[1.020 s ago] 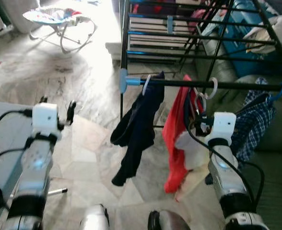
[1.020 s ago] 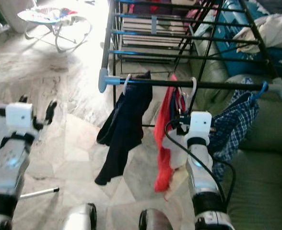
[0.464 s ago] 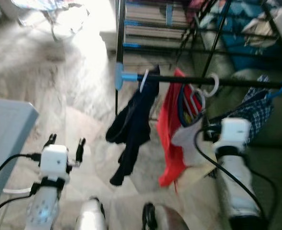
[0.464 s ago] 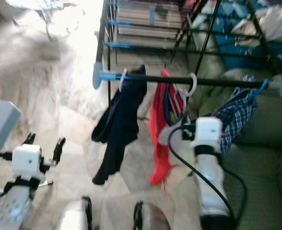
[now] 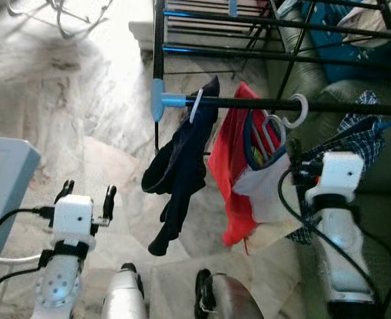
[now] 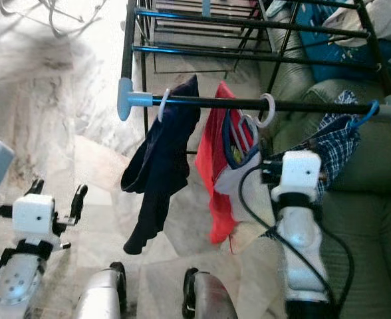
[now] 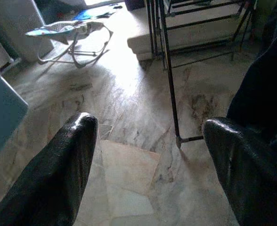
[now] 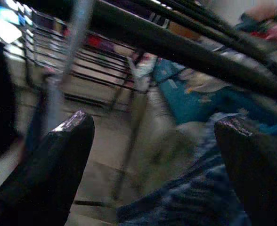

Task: Hang hanger

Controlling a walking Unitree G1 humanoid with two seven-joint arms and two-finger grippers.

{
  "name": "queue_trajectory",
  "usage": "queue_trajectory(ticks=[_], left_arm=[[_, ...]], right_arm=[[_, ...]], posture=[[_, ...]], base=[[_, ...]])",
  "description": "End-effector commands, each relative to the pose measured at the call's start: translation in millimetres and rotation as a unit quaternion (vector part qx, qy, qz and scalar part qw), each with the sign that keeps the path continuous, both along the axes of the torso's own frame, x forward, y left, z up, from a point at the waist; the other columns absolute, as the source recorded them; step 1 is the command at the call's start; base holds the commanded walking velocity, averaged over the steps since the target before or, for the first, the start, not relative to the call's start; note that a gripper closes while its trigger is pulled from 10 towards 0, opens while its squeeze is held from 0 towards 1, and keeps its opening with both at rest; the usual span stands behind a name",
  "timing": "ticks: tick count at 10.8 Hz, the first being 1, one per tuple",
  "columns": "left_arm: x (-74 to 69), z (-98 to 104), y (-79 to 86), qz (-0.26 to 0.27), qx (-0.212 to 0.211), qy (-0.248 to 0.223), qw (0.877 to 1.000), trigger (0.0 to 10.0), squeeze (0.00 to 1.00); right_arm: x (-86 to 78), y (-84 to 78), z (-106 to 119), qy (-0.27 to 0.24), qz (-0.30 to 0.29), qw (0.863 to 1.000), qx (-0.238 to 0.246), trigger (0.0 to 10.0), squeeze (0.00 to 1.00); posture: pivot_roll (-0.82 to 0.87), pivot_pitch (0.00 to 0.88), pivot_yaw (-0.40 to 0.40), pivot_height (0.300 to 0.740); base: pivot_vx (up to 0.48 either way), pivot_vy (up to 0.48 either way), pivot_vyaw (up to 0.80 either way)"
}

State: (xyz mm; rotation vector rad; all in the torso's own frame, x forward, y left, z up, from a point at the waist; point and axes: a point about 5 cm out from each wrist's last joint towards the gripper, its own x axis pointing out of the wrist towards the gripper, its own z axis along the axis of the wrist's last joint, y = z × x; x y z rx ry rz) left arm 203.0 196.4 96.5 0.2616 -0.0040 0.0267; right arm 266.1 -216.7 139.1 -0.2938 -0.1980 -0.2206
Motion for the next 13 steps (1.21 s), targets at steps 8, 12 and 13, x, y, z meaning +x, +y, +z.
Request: queue_trajectory(ticks=[8, 12, 13], left_arm=[[13.8, 4.3, -23.6, -0.077, 0.043, -0.005, 0.996, 10.0, 0.00], [11.8, 13.2, -14.9, -0.085, 0.075, -0.013, 0.993, 10.0, 0.00], [9.6, 14.5, -12.0, -0.082, 0.079, -0.012, 0.993, 10.0, 0.00]], right_arm=[[-1.5, -71.3, -26.7, 0.077, -0.199, 0.977, 0.006, 10.0, 0.00], [31.8, -77.5, -33.5, 0.122, -0.192, 0.973, 0.046, 10.0, 0.00], [35.6, -82.5, -47.2, 0.172, -0.182, 0.965, 0.079, 1.6, 0.00]], posture=[[0.06, 0.289, -0.109, 0.740], [0.09, 0.347, -0.111, 0.740], [0.11, 0.359, -0.120, 0.740]], base=[[0.000, 0.000, 0.00], [0.000, 0.000, 0.00], [0.000, 0.000, 0.00]])
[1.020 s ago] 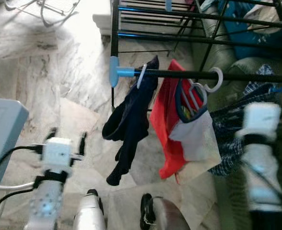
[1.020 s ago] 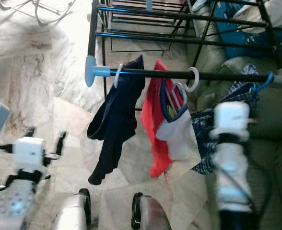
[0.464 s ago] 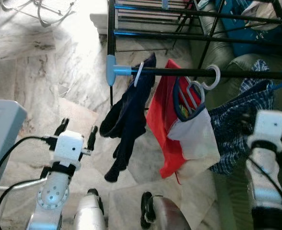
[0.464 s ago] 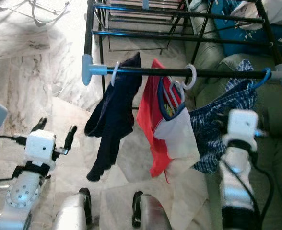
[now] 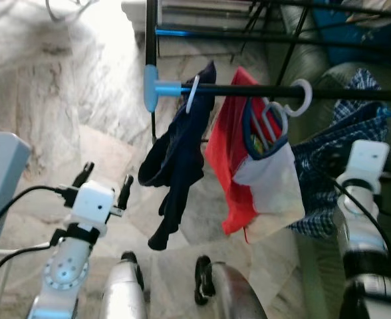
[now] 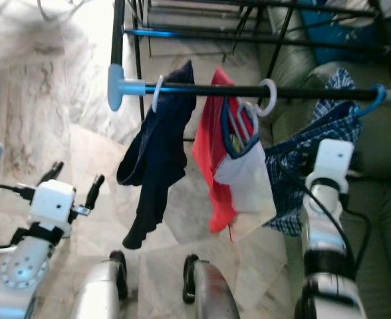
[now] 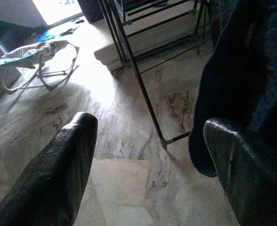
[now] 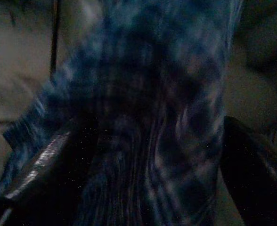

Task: Hang hanger

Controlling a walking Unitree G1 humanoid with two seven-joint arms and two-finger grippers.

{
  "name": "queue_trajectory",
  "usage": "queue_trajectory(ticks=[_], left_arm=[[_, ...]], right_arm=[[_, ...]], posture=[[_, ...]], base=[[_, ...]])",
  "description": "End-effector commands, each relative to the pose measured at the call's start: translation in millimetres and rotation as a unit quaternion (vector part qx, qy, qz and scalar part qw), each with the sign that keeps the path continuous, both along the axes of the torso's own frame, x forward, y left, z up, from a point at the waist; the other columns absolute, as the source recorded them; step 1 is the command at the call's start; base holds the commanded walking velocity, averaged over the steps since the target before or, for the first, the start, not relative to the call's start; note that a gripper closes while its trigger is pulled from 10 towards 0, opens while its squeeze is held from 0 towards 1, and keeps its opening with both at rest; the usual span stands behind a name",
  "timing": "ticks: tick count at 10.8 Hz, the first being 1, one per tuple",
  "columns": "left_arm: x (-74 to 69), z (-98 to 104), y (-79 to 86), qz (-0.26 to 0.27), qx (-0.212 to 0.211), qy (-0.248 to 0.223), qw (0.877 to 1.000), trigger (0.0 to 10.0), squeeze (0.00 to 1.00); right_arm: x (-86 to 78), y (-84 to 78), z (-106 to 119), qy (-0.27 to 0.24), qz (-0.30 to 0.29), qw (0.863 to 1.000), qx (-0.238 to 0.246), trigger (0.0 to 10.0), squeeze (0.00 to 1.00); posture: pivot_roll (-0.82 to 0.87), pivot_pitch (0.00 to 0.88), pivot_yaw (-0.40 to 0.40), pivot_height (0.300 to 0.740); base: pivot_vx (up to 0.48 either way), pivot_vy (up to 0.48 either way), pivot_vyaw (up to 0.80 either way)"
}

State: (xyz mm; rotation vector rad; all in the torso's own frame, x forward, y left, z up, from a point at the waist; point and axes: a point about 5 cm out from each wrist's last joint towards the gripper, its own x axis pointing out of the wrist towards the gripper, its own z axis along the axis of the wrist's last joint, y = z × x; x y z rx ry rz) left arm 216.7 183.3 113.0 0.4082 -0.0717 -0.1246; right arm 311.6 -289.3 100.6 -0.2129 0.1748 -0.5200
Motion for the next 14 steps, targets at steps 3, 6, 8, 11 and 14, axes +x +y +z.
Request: queue_trajectory(ticks=[3, 6, 8, 11, 14], left_arm=[[-11.8, -5.6, 2.6, 0.003, 0.009, 0.020, 1.000, 10.0, 0.00], [-8.6, -5.9, -3.4, -0.020, 0.021, 0.023, 0.999, 10.0, 0.00], [-6.4, -6.2, -2.5, -0.021, 0.022, 0.024, 0.999, 10.0, 0.00], [-3.0, -6.1, -0.6, 0.004, -0.010, 0.027, 1.000, 10.0, 0.00], [-0.8, -7.7, -3.4, 0.004, -0.015, 0.028, 0.999, 10.0, 0.00]], right_arm=[[1.1, -22.4, 1.5, 0.010, -0.029, 0.999, 0.021, 0.0, 0.00], [7.5, -26.6, 10.7, -0.021, -0.023, 0.999, 0.032, 0.0, 0.00], [7.0, -26.9, 8.9, -0.030, -0.012, 0.998, 0.051, 0.0, 0.00], [8.9, -24.9, 12.0, -0.047, 0.009, 0.997, 0.063, 0.0, 0.00], [10.3, -25.3, 14.3, -0.049, 0.019, 0.997, 0.055, 0.0, 0.00]], posture=[[0.13, 0.361, -0.118, 0.740], [0.12, 0.356, -0.106, 0.740], [0.12, 0.347, -0.106, 0.740], [0.11, 0.341, -0.113, 0.740], [0.10, 0.339, -0.122, 0.740]], base=[[0.000, 0.000, 0.00], [0.000, 0.000, 0.00], [0.000, 0.000, 0.00], [0.000, 0.000, 0.00], [0.000, 0.000, 0.00]])
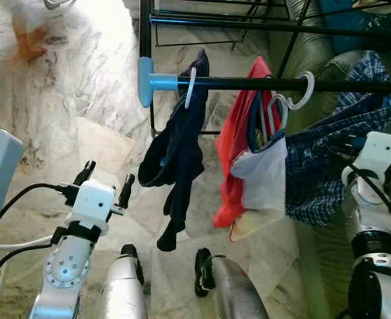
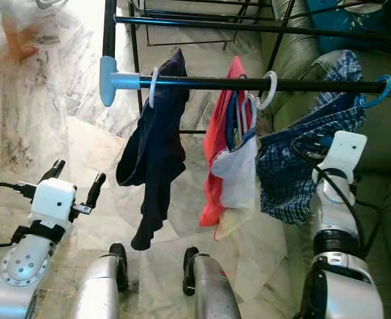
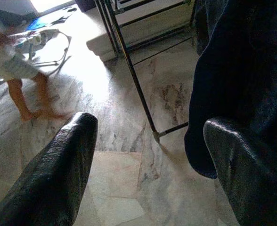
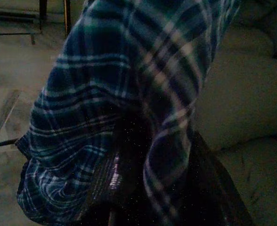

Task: Hang hanger

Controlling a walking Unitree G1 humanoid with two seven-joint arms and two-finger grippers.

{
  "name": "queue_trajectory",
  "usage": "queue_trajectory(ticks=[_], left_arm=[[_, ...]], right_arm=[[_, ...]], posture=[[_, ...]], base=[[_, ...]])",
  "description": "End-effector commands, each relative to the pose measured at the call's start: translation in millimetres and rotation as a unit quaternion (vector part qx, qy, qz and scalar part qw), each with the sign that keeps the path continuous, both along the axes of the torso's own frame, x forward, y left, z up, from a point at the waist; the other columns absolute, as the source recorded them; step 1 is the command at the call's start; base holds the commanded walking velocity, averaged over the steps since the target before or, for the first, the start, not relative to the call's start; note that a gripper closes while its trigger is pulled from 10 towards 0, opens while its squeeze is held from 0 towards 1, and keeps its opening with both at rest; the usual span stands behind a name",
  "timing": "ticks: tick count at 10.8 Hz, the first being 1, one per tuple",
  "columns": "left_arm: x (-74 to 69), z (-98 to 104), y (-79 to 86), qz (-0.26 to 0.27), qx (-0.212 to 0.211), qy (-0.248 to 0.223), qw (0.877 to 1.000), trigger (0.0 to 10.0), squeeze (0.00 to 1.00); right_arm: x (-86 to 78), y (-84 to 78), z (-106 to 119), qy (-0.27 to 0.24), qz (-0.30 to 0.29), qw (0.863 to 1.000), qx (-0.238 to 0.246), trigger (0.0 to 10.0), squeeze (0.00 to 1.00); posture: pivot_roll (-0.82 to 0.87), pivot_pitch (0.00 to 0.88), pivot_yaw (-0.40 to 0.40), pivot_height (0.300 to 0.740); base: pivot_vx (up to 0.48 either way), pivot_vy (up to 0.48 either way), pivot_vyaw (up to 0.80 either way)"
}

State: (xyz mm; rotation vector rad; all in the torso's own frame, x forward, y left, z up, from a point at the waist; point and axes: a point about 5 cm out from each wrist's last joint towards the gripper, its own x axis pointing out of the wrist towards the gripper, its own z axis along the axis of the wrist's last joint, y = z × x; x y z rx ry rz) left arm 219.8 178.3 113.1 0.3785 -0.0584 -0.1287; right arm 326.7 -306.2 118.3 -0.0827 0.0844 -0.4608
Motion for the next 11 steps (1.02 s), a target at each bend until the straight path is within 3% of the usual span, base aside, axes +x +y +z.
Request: queue_trajectory(ticks=[1, 6, 7, 9, 11], left_arm=[[-3.4, -8.4, 0.6, 0.005, -0.002, 0.020, 1.000, 10.0, 0.00], [-3.9, -10.1, -3.6, 0.004, -0.009, 0.022, 1.000, 10.0, 0.00], [-3.8, -10.4, -4.2, 0.003, -0.009, 0.022, 1.000, 10.0, 0.00], [-3.9, -10.8, -3.5, 0.005, -0.007, 0.021, 1.000, 10.0, 0.00], [-5.5, -10.7, -0.1, 0.023, -0.007, 0.017, 1.000, 10.0, 0.00]], right_arm=[[-5.1, -9.5, -2.9, 0.007, -0.011, 1.000, 0.000, 0.0, 0.00], [-4.7, -9.6, 5.3, -0.014, -0.008, 1.000, -0.014, 0.0, 0.00], [-3.8, -5.6, 5.8, -0.020, 0.001, 1.000, -0.009, 0.0, 0.00], [-1.9, 11.9, 25.4, -0.082, 0.044, 0.996, 0.001, 0.0, 0.00], [-25.3, 23.6, 39.3, -0.123, 0.091, 0.987, -0.058, 0.0, 0.00]], posture=[[0.10, 0.336, -0.127, 0.740], [0.09, 0.340, -0.138, 0.740], [0.09, 0.340, -0.138, 0.740], [0.10, 0.337, -0.138, 0.740], [0.09, 0.337, -0.137, 0.740]], base=[[0.000, 0.000, 0.00], [0.000, 0.000, 0.00], [0.000, 0.000, 0.00], [0.000, 0.000, 0.00], [0.000, 0.000, 0.00]])
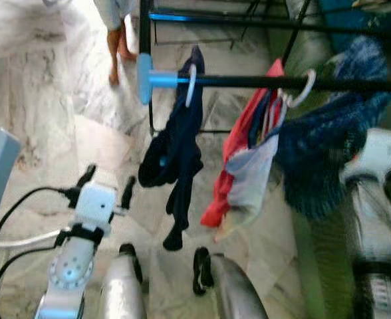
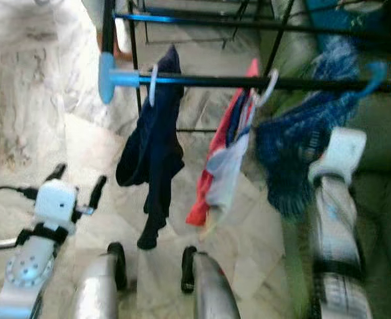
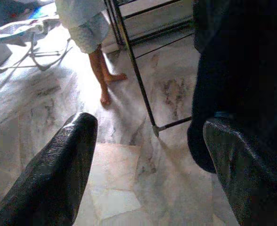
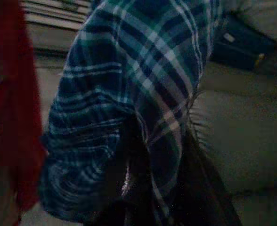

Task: Hang hanger

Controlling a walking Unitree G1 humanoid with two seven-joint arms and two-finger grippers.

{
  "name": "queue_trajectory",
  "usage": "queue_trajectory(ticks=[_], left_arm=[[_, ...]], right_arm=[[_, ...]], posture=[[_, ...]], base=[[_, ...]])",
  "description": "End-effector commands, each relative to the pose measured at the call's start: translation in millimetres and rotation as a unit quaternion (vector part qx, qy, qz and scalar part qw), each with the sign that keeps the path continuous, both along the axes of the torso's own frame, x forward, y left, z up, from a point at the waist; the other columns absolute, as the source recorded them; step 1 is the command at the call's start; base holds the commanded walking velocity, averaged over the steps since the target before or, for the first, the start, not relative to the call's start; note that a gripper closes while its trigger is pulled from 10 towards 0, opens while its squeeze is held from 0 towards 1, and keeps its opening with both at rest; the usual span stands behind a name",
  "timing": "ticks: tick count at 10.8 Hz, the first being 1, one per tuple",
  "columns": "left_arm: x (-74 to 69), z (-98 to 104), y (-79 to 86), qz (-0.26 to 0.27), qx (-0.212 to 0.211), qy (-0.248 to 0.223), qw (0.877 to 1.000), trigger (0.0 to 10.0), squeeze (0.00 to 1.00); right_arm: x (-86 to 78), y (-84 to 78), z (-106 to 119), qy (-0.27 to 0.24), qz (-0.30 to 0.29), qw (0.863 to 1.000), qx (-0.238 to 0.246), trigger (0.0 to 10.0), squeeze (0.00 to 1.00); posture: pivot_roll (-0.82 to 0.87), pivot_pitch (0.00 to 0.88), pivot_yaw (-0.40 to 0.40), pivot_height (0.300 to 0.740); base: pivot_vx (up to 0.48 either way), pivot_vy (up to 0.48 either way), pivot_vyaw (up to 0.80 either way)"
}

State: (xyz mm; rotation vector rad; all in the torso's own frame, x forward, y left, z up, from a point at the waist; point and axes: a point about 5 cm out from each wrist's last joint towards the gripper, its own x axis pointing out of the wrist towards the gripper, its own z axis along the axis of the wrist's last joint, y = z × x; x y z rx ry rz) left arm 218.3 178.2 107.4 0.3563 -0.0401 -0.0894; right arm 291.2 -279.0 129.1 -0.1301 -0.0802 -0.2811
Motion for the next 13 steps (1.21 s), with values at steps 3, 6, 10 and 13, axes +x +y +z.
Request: queue_trajectory(ticks=[3, 6, 10, 13], left_arm=[[-1.7, -10.1, -1.5, 0.016, -0.006, 0.018, 1.000, 10.0, 0.00], [5.2, -7.9, 0.9, 0.031, -0.020, 0.010, 0.999, 10.0, 0.00], [5.5, -9.2, -1.5, 0.034, -0.022, 0.009, 0.999, 10.0, 0.00], [3.4, -10.7, -1.5, 0.036, -0.021, 0.011, 0.999, 10.0, 0.00]], right_arm=[[-63.8, -7.7, -33.9, 0.060, -0.041, 0.996, -0.056, 0.0, 0.00], [-83.5, 3.8, -50.7, 0.101, -0.046, 0.992, -0.055, 0.0, 0.00], [-61.6, 16.9, -51.3, 0.105, -0.018, 0.993, -0.056, 10.0, 0.00], [-62.5, 24.6, -57.4, 0.119, -0.002, 0.990, -0.071, 10.0, 0.00]], posture=[[0.05, 0.333, -0.133, 0.740], [0.05, 0.328, -0.133, 0.740], [0.06, 0.328, -0.140, 0.740], [0.06, 0.330, -0.143, 0.740]], base=[[0.000, 0.000, 0.00], [0.000, 0.000, 0.00], [-0.129, 0.000, 0.00], [-0.281, 0.000, 0.00]])
